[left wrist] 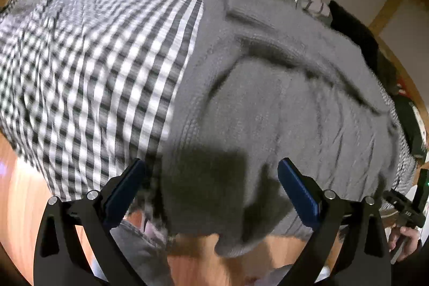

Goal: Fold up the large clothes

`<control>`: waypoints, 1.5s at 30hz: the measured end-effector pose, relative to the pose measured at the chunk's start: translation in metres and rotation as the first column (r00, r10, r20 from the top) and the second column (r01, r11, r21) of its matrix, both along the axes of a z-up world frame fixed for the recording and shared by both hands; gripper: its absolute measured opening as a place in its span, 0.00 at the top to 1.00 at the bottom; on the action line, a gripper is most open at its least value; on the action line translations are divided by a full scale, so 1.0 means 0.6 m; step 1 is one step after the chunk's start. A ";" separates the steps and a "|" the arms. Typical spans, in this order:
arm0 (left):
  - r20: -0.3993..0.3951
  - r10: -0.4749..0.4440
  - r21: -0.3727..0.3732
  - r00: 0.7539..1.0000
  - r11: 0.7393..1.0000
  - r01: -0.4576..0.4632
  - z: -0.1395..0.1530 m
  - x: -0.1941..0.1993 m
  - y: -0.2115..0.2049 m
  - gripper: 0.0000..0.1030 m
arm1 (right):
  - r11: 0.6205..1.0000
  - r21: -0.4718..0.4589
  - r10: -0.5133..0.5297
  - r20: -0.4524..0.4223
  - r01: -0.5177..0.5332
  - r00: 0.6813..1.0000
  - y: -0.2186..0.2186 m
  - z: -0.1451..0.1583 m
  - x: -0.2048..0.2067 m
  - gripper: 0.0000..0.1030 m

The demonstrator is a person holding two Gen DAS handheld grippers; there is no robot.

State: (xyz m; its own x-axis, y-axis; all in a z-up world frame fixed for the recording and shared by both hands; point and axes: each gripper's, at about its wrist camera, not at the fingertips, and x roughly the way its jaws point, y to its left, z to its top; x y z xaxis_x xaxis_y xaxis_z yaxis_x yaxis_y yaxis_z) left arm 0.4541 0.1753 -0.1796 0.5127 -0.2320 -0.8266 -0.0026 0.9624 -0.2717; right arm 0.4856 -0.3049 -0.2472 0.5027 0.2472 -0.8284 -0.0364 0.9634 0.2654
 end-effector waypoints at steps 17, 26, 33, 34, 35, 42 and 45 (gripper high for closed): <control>0.066 -0.124 -0.072 0.990 0.989 0.129 -0.053 -0.068 -0.045 0.06 | 0.997 0.050 0.051 0.012 -0.052 0.999 0.066 -0.062 -0.058 0.03; 0.107 -0.120 -0.233 0.987 0.962 0.142 -0.075 -0.082 -0.006 0.06 | 0.999 0.038 0.023 0.008 -0.023 1.000 0.073 -0.064 -0.052 0.02; 0.082 -0.046 -0.467 0.996 0.881 0.079 -0.075 -0.082 0.040 0.06 | 0.987 0.158 -0.015 -0.003 0.016 1.000 0.052 -0.058 -0.047 0.03; 0.084 -0.039 -0.477 0.996 0.876 0.074 -0.075 -0.083 0.047 0.06 | 0.987 0.162 -0.007 0.002 0.006 1.000 0.050 -0.057 -0.050 0.06; 0.085 -0.040 -0.485 0.996 0.871 0.077 -0.073 -0.086 0.049 0.07 | 0.983 0.181 0.013 0.006 -0.014 1.000 0.050 -0.056 -0.051 0.08; -0.016 -0.064 -0.456 0.998 0.888 0.050 -0.092 -0.090 0.058 0.63 | 0.955 0.295 0.032 -0.020 -0.025 0.999 0.016 -0.065 -0.056 0.51; -0.022 -0.069 -0.470 0.997 0.881 0.051 -0.095 -0.101 0.076 0.63 | 0.951 0.308 0.001 -0.036 0.010 0.999 -0.005 -0.071 -0.053 0.52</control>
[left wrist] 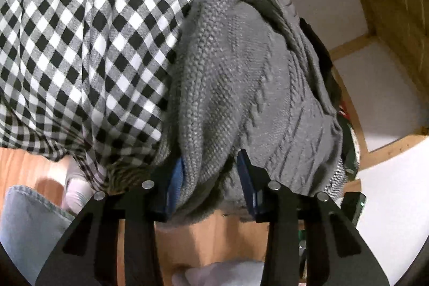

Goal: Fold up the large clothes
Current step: 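Grasp the folded sweater edge with both tools and press it down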

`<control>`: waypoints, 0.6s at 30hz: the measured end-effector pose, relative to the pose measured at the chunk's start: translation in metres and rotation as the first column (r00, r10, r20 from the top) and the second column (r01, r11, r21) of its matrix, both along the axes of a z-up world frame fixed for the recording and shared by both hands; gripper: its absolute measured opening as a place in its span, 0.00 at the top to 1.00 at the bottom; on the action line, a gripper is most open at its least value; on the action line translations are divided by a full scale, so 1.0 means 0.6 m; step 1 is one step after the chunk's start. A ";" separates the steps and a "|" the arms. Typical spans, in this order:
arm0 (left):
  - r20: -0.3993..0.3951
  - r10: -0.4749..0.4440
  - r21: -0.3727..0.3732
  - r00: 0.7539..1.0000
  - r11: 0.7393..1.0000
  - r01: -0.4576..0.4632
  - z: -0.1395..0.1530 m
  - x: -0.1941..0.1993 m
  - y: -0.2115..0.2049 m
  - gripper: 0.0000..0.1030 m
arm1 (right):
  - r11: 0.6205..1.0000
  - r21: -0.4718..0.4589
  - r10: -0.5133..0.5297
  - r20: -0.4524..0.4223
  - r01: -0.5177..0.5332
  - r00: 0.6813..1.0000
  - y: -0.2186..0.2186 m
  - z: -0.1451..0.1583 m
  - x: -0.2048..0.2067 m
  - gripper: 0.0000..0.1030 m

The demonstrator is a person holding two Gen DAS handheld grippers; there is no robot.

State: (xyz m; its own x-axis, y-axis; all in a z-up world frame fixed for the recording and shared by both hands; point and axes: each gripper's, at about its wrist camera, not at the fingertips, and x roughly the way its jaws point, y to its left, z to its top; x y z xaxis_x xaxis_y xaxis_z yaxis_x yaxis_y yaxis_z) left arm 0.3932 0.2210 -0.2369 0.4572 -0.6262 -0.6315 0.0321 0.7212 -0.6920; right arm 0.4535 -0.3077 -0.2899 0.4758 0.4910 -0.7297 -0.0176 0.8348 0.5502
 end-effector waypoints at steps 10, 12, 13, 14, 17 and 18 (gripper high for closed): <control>0.190 -0.001 0.369 0.982 0.927 -0.070 0.035 0.001 -0.062 0.06 | 0.871 -0.451 -0.106 0.213 0.194 0.971 0.017 0.063 -0.011 0.03; 0.202 -0.025 0.421 0.979 0.905 -0.064 0.029 0.002 -0.085 0.06 | 0.894 -0.424 -0.075 0.172 0.142 0.982 0.028 0.047 -0.007 0.03; 0.206 -0.042 0.465 0.978 0.883 -0.060 0.025 0.000 -0.095 0.06 | 0.892 -0.431 -0.072 0.167 0.139 0.983 0.035 0.041 -0.005 0.03; 0.206 -0.058 0.488 0.977 0.871 -0.051 0.024 -0.001 -0.105 0.06 | 0.883 -0.450 -0.070 0.152 0.132 0.986 0.044 0.031 -0.001 0.03; 0.181 -0.115 0.516 0.977 0.857 0.005 0.026 -0.007 -0.127 0.06 | 0.887 -0.448 -0.052 0.138 0.109 0.989 0.063 0.024 0.004 0.03; 0.184 -0.115 0.490 0.976 0.871 0.010 0.032 -0.011 -0.124 0.07 | 0.907 -0.401 -0.063 0.172 0.128 0.983 0.059 0.037 -0.002 0.03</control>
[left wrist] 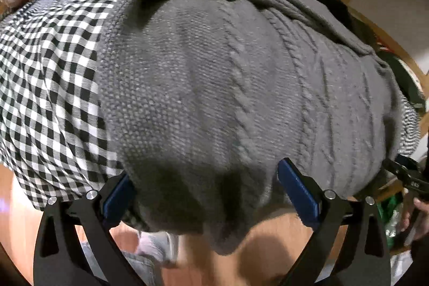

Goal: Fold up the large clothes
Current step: 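Grasp the folded sweater edge with both tools and press it down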

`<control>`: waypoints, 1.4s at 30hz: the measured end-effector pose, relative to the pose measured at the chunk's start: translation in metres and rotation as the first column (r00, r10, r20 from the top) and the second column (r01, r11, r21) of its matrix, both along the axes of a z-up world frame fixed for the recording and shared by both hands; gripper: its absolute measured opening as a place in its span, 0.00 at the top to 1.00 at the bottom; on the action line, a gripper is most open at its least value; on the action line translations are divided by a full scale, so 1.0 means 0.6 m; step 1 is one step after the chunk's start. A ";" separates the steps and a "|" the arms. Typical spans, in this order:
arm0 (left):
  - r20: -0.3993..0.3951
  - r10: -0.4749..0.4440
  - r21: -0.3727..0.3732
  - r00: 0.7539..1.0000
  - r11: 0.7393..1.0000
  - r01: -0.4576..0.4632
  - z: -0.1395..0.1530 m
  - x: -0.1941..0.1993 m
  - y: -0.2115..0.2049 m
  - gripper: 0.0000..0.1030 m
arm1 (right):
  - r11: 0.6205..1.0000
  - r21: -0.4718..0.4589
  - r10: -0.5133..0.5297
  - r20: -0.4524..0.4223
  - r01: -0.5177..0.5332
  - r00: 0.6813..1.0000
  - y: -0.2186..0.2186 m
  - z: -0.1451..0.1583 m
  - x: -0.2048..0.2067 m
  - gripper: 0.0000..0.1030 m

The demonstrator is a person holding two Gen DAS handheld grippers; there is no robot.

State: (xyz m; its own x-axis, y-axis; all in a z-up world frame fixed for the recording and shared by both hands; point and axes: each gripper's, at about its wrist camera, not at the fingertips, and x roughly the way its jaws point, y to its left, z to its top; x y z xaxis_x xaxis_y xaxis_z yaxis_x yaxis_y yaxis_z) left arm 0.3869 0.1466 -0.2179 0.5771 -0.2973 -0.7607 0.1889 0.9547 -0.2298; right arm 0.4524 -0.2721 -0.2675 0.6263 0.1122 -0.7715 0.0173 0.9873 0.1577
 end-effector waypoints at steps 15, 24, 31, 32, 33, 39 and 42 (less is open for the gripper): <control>-0.037 0.021 -0.336 0.999 0.941 -0.032 0.047 -0.016 0.103 0.81 | 0.966 0.187 -0.164 -0.088 0.178 0.983 -0.122 0.020 0.023 0.89; -0.160 0.021 -0.376 0.987 0.923 -0.081 0.017 -0.014 0.155 0.82 | 0.905 0.415 -0.050 -0.116 0.094 0.992 -0.183 -0.003 0.034 0.85; -0.120 0.059 -0.254 0.991 0.963 -0.088 0.005 -0.028 0.132 0.27 | 0.950 0.309 0.072 -0.108 -0.036 0.991 -0.099 -0.005 0.035 0.43; -0.088 0.062 -0.274 0.994 0.958 -0.084 0.005 -0.033 0.133 0.07 | 0.954 0.297 0.083 -0.100 -0.050 0.992 -0.085 0.003 0.040 0.36; -0.072 0.051 -0.293 0.996 0.954 -0.070 0.006 -0.035 0.133 0.07 | 0.962 0.268 0.084 -0.089 -0.057 0.992 -0.075 0.008 0.041 0.34; -0.105 0.018 -0.191 0.994 0.981 -0.038 0.009 -0.027 0.091 0.07 | 0.959 0.284 0.029 -0.121 0.006 0.992 -0.078 0.006 0.052 0.82; -0.025 0.090 -0.222 0.996 0.971 -0.094 0.038 -0.040 0.118 0.10 | 0.937 0.347 0.007 -0.138 0.041 0.990 -0.092 -0.003 0.055 0.82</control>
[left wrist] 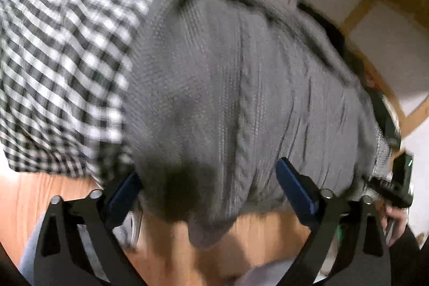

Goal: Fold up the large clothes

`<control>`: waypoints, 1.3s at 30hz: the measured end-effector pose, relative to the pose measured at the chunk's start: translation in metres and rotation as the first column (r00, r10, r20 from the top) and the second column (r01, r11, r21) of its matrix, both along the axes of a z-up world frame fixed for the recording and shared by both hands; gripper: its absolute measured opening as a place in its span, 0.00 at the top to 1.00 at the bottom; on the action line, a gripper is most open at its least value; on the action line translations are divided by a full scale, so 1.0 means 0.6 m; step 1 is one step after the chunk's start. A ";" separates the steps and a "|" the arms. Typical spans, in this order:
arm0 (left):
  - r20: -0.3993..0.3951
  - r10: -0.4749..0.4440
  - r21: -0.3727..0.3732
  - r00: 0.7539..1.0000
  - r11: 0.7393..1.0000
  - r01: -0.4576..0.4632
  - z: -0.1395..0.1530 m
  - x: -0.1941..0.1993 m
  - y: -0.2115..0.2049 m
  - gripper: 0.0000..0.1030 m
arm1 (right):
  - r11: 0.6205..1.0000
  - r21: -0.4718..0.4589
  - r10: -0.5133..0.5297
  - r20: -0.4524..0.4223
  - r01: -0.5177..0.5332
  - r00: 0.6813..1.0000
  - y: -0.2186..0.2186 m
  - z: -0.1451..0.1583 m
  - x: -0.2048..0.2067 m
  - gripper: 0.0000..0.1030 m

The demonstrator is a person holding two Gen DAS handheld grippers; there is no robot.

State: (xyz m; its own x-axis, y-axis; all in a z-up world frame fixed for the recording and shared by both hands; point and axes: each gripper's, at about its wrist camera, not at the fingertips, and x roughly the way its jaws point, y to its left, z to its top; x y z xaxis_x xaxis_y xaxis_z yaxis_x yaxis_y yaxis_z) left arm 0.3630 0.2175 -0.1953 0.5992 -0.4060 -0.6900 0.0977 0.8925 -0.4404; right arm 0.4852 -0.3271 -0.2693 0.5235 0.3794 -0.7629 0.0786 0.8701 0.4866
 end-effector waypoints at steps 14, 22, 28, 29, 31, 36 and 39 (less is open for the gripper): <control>-0.063 -0.050 -0.340 0.997 0.940 0.026 -0.022 0.015 0.067 0.93 | 0.998 0.014 0.062 0.027 -0.062 0.998 0.057 -0.016 0.001 0.89; -0.012 -0.121 -0.087 0.993 0.989 0.120 -0.024 -0.006 0.005 0.19 | 0.946 -0.289 0.170 0.050 -0.149 0.984 0.178 0.024 0.013 0.41; -0.052 -0.124 -0.083 0.991 0.989 0.120 -0.004 -0.006 0.020 0.80 | 0.998 -0.043 0.037 0.013 -0.036 0.999 0.120 0.002 0.021 0.90; -0.065 -0.113 -0.177 0.992 0.979 0.100 -0.007 -0.005 0.038 0.82 | 0.999 0.050 0.016 0.019 -0.017 1.000 0.102 0.000 0.019 0.90; -0.051 -0.124 -0.237 0.991 0.965 0.109 0.000 -0.011 0.048 0.83 | 0.977 0.214 -0.006 0.052 -0.006 0.999 0.079 0.002 0.016 0.91; 0.049 -0.129 -0.374 0.990 0.917 0.138 0.042 -0.006 0.094 0.83 | 0.858 0.512 -0.129 0.140 0.040 0.982 0.026 0.013 0.013 0.91; 0.000 -0.143 -0.506 0.990 0.853 0.123 0.043 0.000 0.124 0.82 | 0.857 0.512 -0.143 0.122 0.061 0.982 0.021 0.004 0.013 0.91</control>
State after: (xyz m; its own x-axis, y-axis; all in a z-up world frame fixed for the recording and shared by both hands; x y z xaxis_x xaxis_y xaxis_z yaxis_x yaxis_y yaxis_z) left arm 0.3632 0.2917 -0.1697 0.4930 -0.7779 -0.3896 0.1743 0.5271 -0.8317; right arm 0.4927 -0.3145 -0.2668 0.6727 0.6282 -0.3909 0.0438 0.4936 0.8686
